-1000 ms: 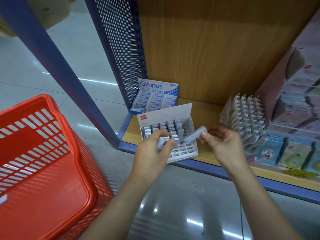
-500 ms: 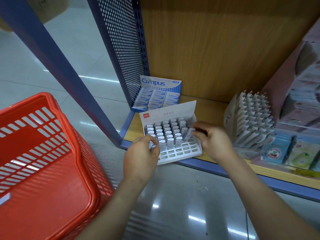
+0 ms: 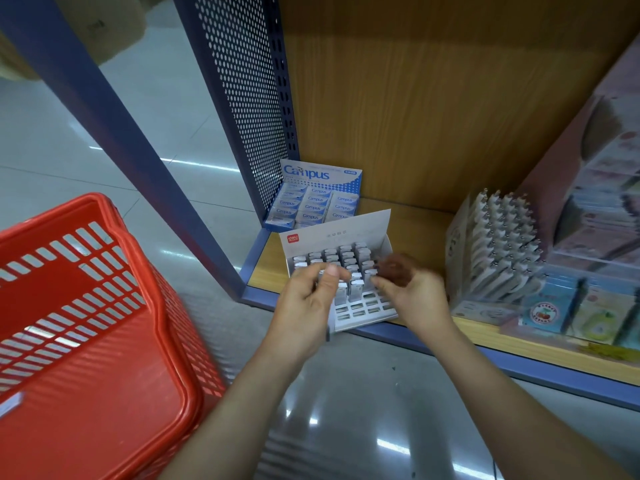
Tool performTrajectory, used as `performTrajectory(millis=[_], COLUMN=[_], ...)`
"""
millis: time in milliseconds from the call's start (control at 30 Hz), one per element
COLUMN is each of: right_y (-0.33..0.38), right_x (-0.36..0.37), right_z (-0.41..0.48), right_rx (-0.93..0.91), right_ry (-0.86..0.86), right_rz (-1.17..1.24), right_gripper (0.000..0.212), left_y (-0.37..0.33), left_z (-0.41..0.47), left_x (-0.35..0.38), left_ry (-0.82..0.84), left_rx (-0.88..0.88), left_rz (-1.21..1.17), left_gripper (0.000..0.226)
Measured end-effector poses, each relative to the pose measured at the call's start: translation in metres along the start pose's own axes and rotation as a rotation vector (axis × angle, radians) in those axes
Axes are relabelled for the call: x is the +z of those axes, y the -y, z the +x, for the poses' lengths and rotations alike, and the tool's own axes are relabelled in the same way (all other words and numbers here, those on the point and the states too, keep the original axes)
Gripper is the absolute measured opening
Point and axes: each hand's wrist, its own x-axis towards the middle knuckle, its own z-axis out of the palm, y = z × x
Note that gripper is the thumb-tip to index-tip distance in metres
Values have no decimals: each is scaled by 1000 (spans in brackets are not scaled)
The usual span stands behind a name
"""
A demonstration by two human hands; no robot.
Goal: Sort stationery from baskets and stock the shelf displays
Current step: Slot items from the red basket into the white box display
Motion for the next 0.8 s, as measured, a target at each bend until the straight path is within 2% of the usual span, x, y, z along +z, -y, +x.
performTrajectory(millis=[67,133,200,267,333,467,533,633,733,800], right_y=[0,8,26,38,43,41,38,41,47,40], right_x=[-4,-11,-21,-26,-26,-26,-29,-30,-29,-29], right_z=[-3,-14,-31,-46,-51,-50,-50,-48,-44,-40], right_rx=[65,128,250,279,217,203,109,-82,-166,-205], right_ry=[-44,-28,174,383,415,321,310,256,236,189], right_rz=[59,268,636,741,700,690,541,276,210,165], right_gripper=[30,21,18,32,28,12,11,19,36,42], left_y=[-5,-10,-16,-18,-17,-16,-16,-14,-13,-11], left_z=[-1,-3,-5,-6,-5,-8,-9,-8,-11,-9], left_x=[-1,-2,0,3,4,5,3,6,15,20], left_ry=[16,-18,-81,-125,-121,-87,-120,-132,-33,-26], left_rx=[-1,-21,-35,-49,-53,-65,-36,56,99,126], left_rz=[-97,-222,-309,-370,-375,-449,-376,-117,-22,32], left_gripper=[20,15,12,12,13,13,11,19,25,27])
